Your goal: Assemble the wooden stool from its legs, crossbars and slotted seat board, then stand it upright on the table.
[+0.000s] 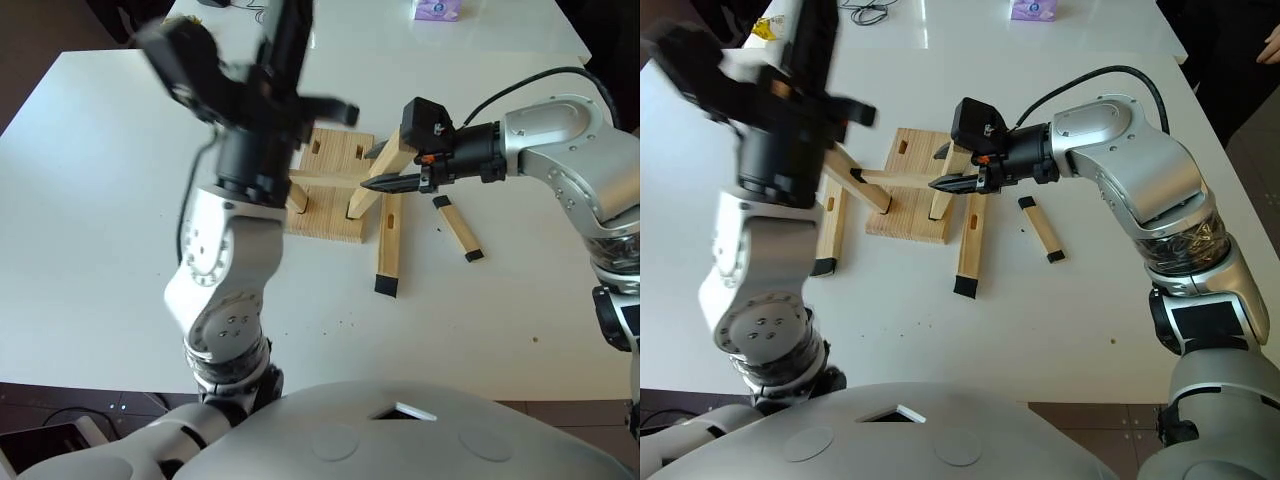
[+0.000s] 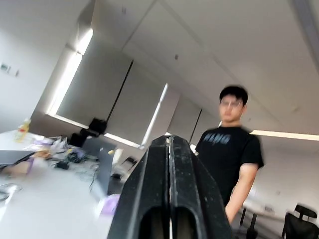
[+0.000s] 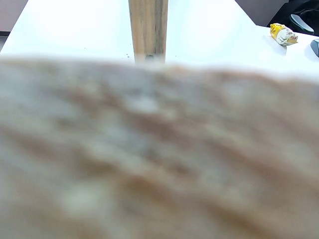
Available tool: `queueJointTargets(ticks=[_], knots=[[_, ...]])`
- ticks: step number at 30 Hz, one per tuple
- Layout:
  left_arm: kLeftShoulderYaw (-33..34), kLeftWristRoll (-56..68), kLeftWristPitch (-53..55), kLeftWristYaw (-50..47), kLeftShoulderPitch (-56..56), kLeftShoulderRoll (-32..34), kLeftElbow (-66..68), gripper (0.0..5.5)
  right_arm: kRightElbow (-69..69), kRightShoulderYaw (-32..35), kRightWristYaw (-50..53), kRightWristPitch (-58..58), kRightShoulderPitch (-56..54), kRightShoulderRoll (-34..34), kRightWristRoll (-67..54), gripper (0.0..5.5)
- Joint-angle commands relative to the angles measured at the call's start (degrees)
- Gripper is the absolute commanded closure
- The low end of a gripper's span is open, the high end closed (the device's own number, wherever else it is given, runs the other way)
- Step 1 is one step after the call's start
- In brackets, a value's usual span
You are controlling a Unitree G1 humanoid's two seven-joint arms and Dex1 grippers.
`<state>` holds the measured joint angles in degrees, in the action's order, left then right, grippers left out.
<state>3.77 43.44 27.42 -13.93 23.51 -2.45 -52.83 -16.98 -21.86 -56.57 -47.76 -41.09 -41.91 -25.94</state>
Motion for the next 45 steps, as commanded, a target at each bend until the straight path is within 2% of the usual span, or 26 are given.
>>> queueJointTargets(ticks=[1,3,5,7,9,12,17,21,26,32,40,41,45], knots=[[27.0,9.3,0.1,-6.8,3.7,17.3,5.7,5.50,2.4,-4.4,-1.3,-3.9,4.8,-1.3,1.9,3.48],[33.4,2.7,4.4,-2.2,-5.7,24.7,13.0,5.50,2.3,-3.8,-1.7,-3.7,5.0,-2.1,1.6,3.48],[33.2,-0.6,6.5,2.4,-14.5,26.9,18.3,5.50,2.4,-3.7,-2.1,-3.4,4.9,-2.3,1.7,3.48],[26.5,-1.9,7.2,8.0,-21.5,26.2,21.8,5.50,2.5,-3.8,-2.5,-3.0,4.7,-2.3,1.8,3.48],[17.0,-5.1,6.3,12.8,-24.8,24.7,25.0,5.50,2.3,-3.6,-3.2,-2.9,4.4,-2.4,1.5,3.48],[4.8,-8.4,4.5,17.7,-23.5,20.5,28.0,5.50,2.6,-3.8,-4.7,-2.2,3.5,-2.8,1.7,3.48],[-14.4,-9.7,5.0,21.9,-21.3,11.6,23.4,5.50,3.5,-5.7,-9.7,0.1,1.3,-3.9,2.2,3.48],[-21.5,-10.0,7.4,21.6,-26.4,10.8,15.7,5.50,3.4,-5.7,-15.5,1.8,0.3,-6.2,2.0,3.48],[-19.3,-9.3,10.7,18.4,-33.3,13.9,6.8,5.50,3.2,-5.9,-20.8,4.6,1.8,-8.7,2.8,3.48],[-13.2,-6.5,14.9,15.2,-33.2,14.0,0.5,5.50,-0.9,-4.1,-19.6,4.9,8.0,-9.6,1.3,3.48],[-5.4,-3.1,14.3,17.2,-31.7,13.7,4.4,5.50,-1.0,0.7,-12.5,7.1,12.3,-5.6,-0.5,3.48],[-5.0,-2.5,13.9,17.5,-32.2,13.4,4.6,5.50,-0.6,1.6,-12.0,7.9,12.8,-5.0,-0.9,3.12],[-3.0,1.6,12.6,19.3,-34.6,11.9,4.5,5.50,-0.3,5.5,-9.3,8.2,14.8,-2.9,-2.9,2.59]])
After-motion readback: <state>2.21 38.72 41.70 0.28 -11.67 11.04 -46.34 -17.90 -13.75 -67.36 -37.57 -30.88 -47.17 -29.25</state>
